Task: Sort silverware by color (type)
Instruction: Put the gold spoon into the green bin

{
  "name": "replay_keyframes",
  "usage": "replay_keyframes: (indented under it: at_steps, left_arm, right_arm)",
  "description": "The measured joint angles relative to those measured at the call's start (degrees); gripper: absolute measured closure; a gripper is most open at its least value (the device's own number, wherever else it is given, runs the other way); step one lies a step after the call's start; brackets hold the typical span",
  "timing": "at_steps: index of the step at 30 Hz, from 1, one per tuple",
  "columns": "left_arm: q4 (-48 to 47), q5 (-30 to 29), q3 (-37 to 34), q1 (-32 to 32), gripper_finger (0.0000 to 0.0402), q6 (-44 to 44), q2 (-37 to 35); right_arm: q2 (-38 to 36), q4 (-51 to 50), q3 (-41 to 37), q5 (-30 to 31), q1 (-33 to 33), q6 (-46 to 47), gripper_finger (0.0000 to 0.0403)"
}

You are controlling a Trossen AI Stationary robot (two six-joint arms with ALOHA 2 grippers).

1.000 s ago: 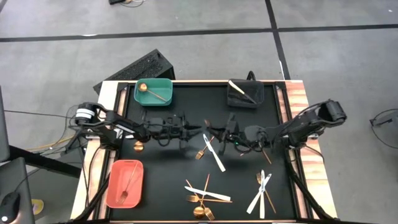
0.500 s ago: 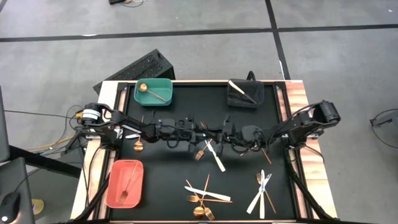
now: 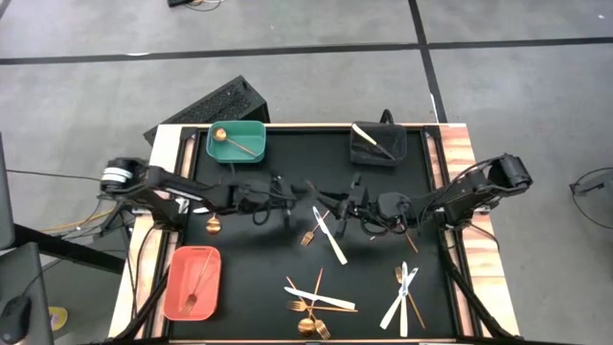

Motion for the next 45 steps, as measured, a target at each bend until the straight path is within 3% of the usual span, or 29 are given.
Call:
replay_keyframes:
  at_steps: [4, 7, 13, 19, 27, 33, 39, 45]
  left_arm:
    - [-15.8, -12.39, -0.05, 0.91, 0.0391, 4.76, -8.81]
    - [-28.15, -17.76, -0.01, 3.53, 0.0391, 8.27, -14.09]
    - [-43.3, -21.62, -0.06, 12.67, 0.0392, 12.11, -19.62]
    - [-50.84, -24.8, -0.07, 21.8, 0.039, 22.28, -20.0]
    - [-51.45, -33.1, -0.06, 28.82, 0.0389, 36.36, -19.95]
    - [-50.41, -32.16, -0.06, 35.0, 0.0388, 45.14, -18.83]
    - [-50.77, -31.61, -0.05, 39.48, 0.0387, 48.84, -10.52]
    - [-42.62, -37.73, -0.06, 39.83, 0.0349, 46.92, -1.7]
  right_arm:
    - [-3.11, -6.85, 0.01, 4.31, 0.5, 0.22, 0.026]
    - [-5.31, -11.21, 0.01, 6.91, 0.51, 0.31, 0.0247]
    - [-7.74, -17.74, -0.01, 7.17, 0.88, 2.62, 0.0239]
    - [-7.87, -22.05, -0.01, 7.2, 0.83, 5.92, 0.0243]
    - [-7.85, -25.09, -0.01, 7.23, 0.83, 8.05, 0.0243]
    - [-7.85, -25.24, -0.01, 7.25, 0.23, 9.51, 0.0243]
    - [-7.85, -25.58, -0.01, 7.34, 0.52, 10.82, 0.0243]
    - [-7.83, -26.73, -0.01, 7.34, 2.28, 10.98, 0.0243]
